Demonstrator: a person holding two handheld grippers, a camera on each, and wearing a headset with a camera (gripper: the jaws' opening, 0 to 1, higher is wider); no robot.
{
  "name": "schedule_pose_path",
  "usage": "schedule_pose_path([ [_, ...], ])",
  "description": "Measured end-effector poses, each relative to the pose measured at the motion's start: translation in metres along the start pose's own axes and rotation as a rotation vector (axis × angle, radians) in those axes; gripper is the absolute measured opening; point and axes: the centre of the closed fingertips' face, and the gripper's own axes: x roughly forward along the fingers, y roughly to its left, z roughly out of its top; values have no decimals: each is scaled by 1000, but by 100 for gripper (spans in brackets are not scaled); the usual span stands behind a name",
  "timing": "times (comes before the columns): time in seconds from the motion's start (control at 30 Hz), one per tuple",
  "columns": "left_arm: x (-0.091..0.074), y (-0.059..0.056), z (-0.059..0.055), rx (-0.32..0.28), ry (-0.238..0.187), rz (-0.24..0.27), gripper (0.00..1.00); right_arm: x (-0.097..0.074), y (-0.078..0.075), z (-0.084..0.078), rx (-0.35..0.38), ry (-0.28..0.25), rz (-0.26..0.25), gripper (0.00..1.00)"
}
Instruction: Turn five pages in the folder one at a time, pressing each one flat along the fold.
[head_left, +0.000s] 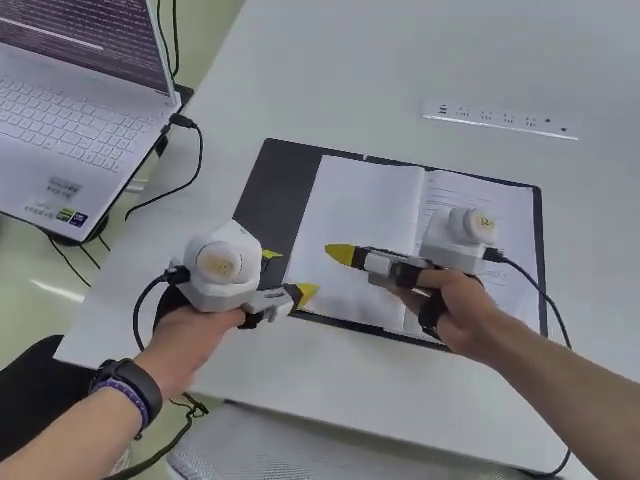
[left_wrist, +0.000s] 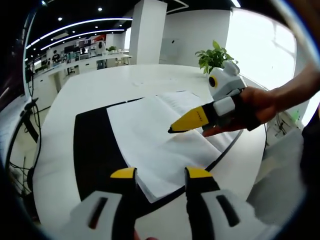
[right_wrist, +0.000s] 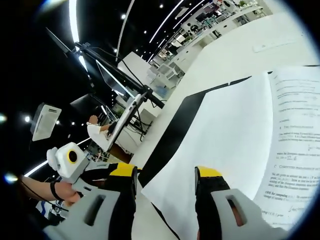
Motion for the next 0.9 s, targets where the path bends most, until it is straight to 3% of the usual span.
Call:
schedule_pose_path([
  [0.43,23,6,-23,-8,52,14,17,-39,-22,6,-12,-34,-47,42],
  [0.63,31,9,-42,17,94,38,7,-50,-29,2,2,-37,-63,40],
  [0.67,31,10,-39,25,78,43,7,-51,-30,2,3,-37,-66,40],
  [0.77,31,13,-39,26,85,51,3,-55,-36,1,11,-39,-73,40],
  [0.9,31,14,-40,104,91,74,0,-59,-42,2,16,-42,-81,39],
])
